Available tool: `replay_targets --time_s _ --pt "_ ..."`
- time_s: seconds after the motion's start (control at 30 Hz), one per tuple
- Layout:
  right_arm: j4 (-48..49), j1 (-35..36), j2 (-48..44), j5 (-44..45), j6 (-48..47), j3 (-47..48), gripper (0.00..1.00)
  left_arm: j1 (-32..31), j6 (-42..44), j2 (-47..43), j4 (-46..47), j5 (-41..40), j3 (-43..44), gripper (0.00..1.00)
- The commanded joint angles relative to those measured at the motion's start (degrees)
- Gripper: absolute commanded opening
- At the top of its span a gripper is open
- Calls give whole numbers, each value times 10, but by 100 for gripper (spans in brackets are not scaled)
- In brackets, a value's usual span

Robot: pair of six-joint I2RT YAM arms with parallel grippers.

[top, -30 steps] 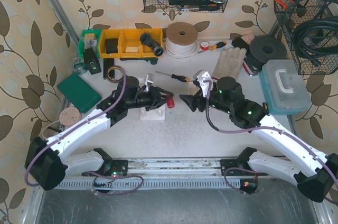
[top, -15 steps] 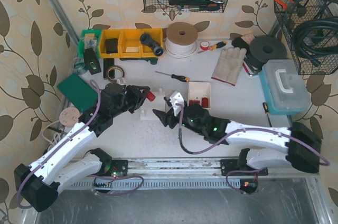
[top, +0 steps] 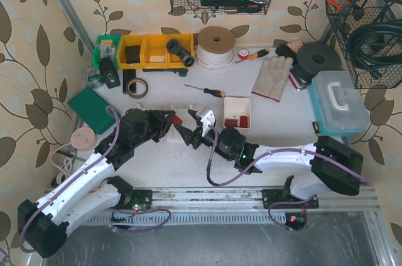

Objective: Install the large spring

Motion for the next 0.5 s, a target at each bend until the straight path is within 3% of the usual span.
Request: replay_targets --time_s 0.0,0.47 --pt "26 4 9 -38 -3 8 69 0 -11 -6 80 0 -1 0" --pt "19 1 21 6 -7 6 66 -17 -15 -21 86 -12 15 0"
